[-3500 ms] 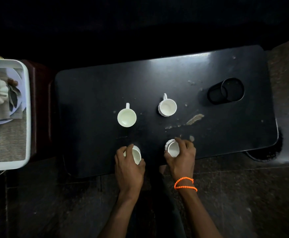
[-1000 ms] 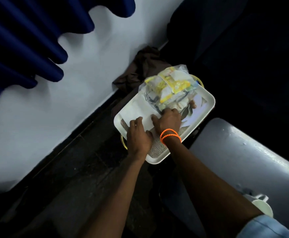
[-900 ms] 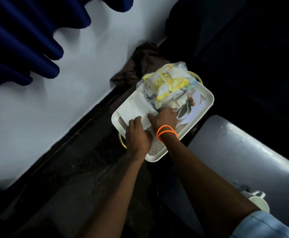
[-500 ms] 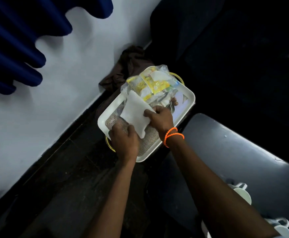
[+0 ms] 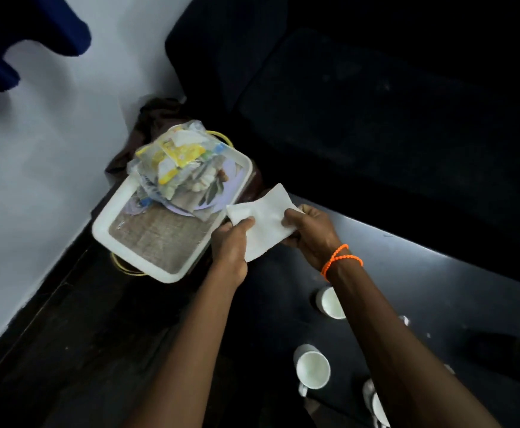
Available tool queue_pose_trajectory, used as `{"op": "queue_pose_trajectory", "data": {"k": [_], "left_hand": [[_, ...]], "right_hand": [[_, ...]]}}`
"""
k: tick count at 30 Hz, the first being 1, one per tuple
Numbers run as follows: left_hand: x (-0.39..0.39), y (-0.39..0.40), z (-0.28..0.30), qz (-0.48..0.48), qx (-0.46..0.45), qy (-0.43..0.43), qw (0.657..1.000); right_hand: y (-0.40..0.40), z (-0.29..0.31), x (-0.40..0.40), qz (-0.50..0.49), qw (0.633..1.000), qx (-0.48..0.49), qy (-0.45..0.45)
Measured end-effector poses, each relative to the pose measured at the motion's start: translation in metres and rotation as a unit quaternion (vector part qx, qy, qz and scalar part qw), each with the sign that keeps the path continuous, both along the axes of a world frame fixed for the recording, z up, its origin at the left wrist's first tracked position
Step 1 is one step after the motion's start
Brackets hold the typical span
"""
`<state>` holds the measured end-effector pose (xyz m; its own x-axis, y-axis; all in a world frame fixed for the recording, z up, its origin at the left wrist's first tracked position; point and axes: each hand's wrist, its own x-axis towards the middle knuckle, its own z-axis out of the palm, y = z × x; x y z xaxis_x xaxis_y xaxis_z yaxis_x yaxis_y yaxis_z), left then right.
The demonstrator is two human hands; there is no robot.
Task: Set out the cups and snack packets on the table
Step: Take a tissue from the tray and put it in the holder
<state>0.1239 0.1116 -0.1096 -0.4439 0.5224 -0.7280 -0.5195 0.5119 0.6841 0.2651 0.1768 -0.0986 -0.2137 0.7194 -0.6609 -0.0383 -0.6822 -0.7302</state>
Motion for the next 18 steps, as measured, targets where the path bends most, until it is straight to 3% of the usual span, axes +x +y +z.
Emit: {"op": "queue_pose_trajectory", "data": {"k": [4, 7, 9, 13, 18], "left_hand": [[0.066, 0.007, 0.010, -0.116, 0.014, 0.067, 0.991], [0.118, 0.009, 0.012, -0.184, 0.029, 0.089, 0.978], [0.158, 0.008, 0.010, -0.229, 0.022, 0.081, 0.970], [0.247, -0.003, 0.003, -0.287, -0.004, 0.036, 0.957], [0.364, -0.020, 0.007, -0.380, 0.018, 0.097, 0.919]], "right_hand": [[-0.011, 0.010, 0.067, -0.096, 0.995, -0.020, -0.020], [-0.022, 0.009, 0.121, -0.105, 0.985, 0.012, -0.136], [-0.034, 0.008, 0.164, -0.109, 0.963, 0.058, -0.240], [-0.065, 0.012, 0.244, -0.119, 0.912, 0.158, -0.360], [-0.123, 0.024, 0.342, -0.137, 0.837, 0.210, -0.486]]}}
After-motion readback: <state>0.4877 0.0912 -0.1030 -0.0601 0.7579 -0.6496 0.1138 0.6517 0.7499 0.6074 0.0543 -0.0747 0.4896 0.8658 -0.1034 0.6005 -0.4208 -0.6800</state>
